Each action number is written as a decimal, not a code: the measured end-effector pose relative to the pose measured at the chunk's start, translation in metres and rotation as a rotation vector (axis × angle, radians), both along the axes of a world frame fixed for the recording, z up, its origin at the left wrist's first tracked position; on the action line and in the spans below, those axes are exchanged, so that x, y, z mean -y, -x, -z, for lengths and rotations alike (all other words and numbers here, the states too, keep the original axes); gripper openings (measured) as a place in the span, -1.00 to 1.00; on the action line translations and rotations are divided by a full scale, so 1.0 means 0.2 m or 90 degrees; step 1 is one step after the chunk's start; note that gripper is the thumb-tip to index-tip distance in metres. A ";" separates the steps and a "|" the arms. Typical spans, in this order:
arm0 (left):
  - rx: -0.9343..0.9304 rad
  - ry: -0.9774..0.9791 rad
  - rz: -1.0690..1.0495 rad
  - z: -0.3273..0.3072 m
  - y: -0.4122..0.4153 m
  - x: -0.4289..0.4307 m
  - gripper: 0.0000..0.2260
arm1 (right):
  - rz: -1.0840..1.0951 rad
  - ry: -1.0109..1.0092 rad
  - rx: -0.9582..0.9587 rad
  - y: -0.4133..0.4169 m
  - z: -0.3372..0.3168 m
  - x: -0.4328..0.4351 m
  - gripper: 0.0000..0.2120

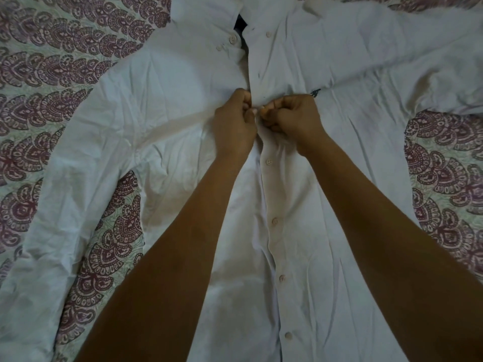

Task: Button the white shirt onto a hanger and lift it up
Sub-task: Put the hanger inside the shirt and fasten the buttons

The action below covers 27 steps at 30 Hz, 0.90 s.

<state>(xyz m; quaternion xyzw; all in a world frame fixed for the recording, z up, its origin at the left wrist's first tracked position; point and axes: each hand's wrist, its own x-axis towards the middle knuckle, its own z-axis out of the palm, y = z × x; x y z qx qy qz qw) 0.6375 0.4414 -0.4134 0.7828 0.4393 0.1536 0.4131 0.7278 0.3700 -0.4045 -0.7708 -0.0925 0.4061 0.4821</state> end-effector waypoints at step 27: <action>-0.143 0.000 0.033 -0.08 -0.21 -0.34 -0.81 | -0.208 0.214 0.497 -0.09 -0.03 -0.31 -0.69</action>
